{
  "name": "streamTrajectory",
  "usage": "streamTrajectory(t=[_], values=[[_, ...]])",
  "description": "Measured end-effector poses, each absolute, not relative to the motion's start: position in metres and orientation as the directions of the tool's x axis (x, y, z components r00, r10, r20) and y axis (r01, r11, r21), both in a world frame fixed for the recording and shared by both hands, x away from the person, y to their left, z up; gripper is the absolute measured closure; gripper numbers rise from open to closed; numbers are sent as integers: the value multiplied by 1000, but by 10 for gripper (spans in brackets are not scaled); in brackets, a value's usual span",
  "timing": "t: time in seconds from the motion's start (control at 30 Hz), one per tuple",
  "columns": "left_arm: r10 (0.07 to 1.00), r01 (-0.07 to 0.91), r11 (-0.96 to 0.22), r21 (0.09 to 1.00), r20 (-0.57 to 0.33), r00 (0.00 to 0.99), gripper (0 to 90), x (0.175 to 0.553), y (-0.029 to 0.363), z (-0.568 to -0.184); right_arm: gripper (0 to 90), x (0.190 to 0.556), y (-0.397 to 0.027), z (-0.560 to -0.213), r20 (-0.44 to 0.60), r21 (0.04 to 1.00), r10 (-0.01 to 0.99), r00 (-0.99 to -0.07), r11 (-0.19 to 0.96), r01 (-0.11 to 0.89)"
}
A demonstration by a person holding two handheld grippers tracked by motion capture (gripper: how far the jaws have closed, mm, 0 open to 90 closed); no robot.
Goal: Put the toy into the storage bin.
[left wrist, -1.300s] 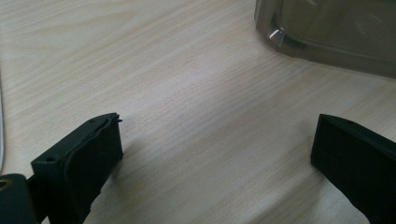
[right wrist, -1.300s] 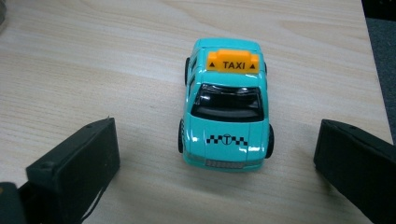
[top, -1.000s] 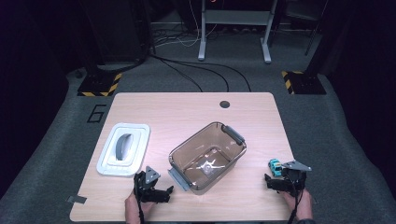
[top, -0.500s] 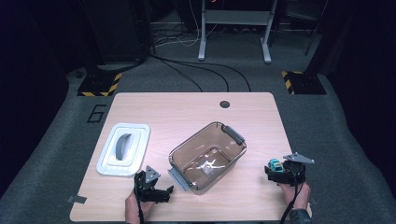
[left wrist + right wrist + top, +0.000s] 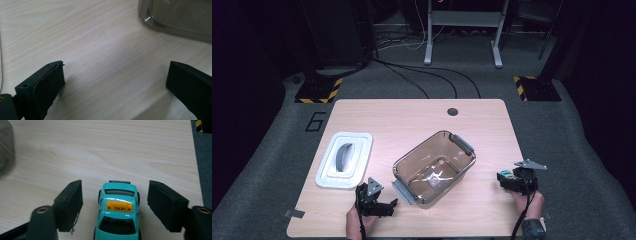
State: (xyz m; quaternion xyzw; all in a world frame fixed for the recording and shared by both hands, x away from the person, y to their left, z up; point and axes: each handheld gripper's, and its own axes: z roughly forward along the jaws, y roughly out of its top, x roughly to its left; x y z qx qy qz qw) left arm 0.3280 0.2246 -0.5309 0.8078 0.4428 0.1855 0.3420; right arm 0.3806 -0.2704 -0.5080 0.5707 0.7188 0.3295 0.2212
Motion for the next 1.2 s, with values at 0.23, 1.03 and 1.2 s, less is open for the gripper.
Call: streamTrajectory(t=[0.23,1.03,1.2], values=[[843,589,-373,717,-4,539,20,328,225,-531,482,377,-271,-515,44,726,974,-222,121,677],[845,587,-372,719,1,534,28,328,225,-531,501,367,-270,-519,25,747,975,-220,129,653],[846,587,-371,719,0,534,28,328,225,-531,501,367,-269,-512,21,751,972,-233,139,645]])
